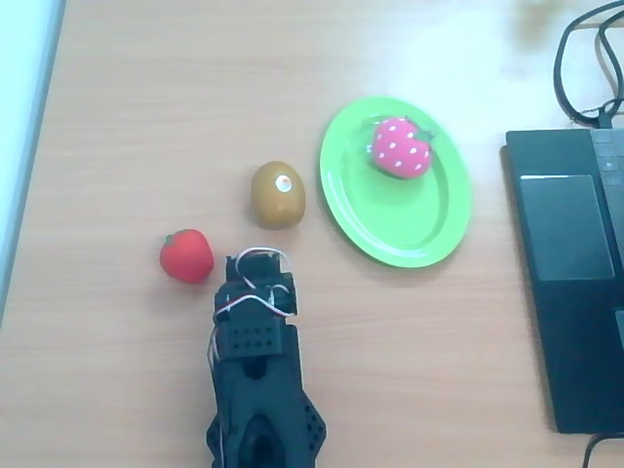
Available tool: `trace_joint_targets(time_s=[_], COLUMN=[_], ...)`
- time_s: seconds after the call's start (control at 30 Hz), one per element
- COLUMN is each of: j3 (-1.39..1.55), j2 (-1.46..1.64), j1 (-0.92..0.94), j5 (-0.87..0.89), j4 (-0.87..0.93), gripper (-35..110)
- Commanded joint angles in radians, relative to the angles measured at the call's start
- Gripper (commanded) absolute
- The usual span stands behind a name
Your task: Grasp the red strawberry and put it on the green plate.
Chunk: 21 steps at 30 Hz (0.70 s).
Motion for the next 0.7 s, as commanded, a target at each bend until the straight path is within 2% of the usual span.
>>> trace_joint_targets(time_s=[0.0, 0.43, 0.53, 0.6, 0.67], j3=[-0.735, -0.726, -0.726, -0.726, -0.716], j2=[-0.618, -0.615, -0.615, -0.620, -0.629], j1=[-0.141, -0.138, -0.135, -0.127, -0.123], j5=[-0.219, -0.276, -0.319, -0.374, -0.442], j4=[0.183, 0.176, 0.179, 0.207, 0.213], gripper=[4, 6, 16, 36, 44])
